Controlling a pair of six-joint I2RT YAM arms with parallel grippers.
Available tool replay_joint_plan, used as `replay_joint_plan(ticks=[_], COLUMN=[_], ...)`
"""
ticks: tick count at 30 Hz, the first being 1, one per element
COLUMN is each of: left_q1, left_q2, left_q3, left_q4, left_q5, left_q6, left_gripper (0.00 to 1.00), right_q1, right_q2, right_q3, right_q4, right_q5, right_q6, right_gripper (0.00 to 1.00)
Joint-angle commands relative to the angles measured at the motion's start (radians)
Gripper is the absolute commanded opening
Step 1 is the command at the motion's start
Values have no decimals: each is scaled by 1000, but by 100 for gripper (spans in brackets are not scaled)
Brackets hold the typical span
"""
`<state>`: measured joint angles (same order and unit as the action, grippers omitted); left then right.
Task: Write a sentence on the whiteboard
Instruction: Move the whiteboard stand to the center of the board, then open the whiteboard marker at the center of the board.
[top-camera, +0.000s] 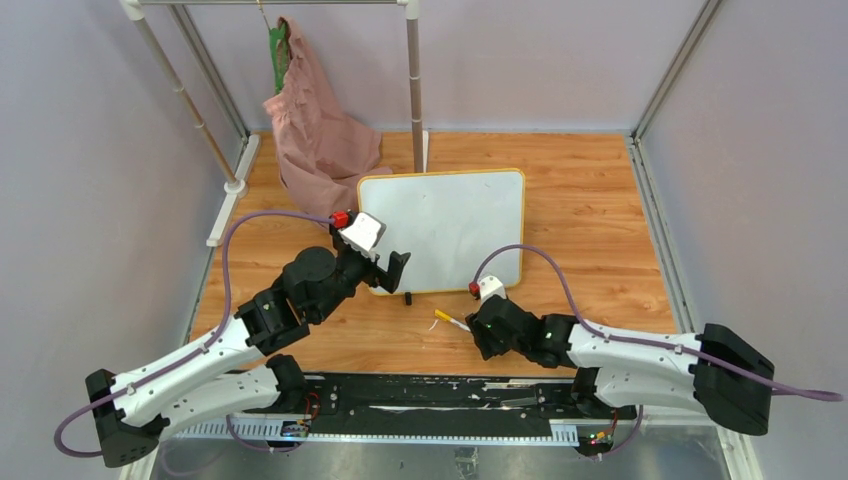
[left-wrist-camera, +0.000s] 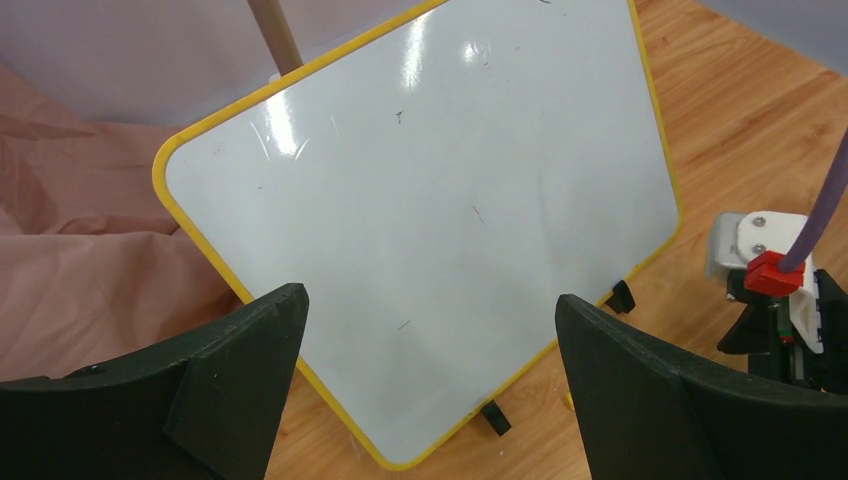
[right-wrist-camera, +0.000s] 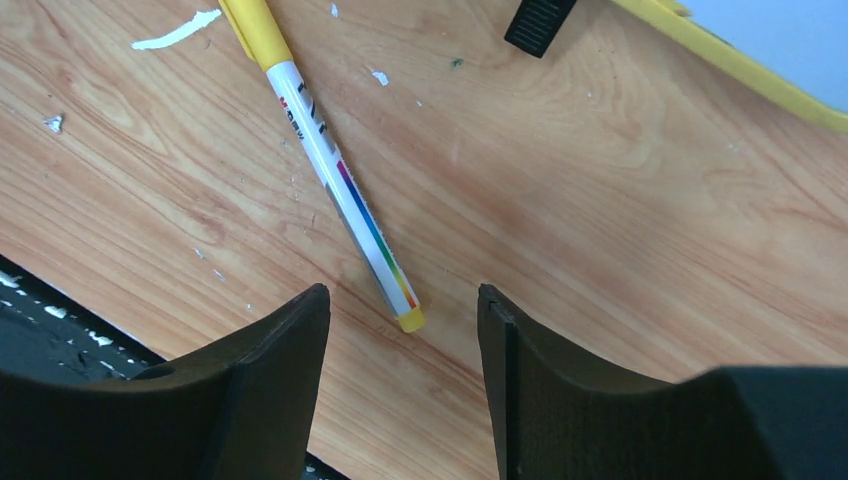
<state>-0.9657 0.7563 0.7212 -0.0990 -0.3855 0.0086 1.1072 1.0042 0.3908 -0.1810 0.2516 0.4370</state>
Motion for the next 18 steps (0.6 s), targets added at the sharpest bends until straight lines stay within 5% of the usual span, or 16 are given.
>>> replay_joint_plan(ticks=[1,13,18], left_q1=[-13,-16,-18], left_q2=[-13,-35,-37], left_q3=[-10,-11,-11], left_q4=[29,28,28], left_q5=[-3,-13,-15], left_q6=[11,18,19], left_gripper=[100,100,100], right_q1=[21,65,80], right_q2=[69,188,243], right_q3=[47,69,78], right_q4=[7,10,-29], right_q5=[-1,-11,15], right_q6=[-36,-6,101], right_gripper=[60,32,14])
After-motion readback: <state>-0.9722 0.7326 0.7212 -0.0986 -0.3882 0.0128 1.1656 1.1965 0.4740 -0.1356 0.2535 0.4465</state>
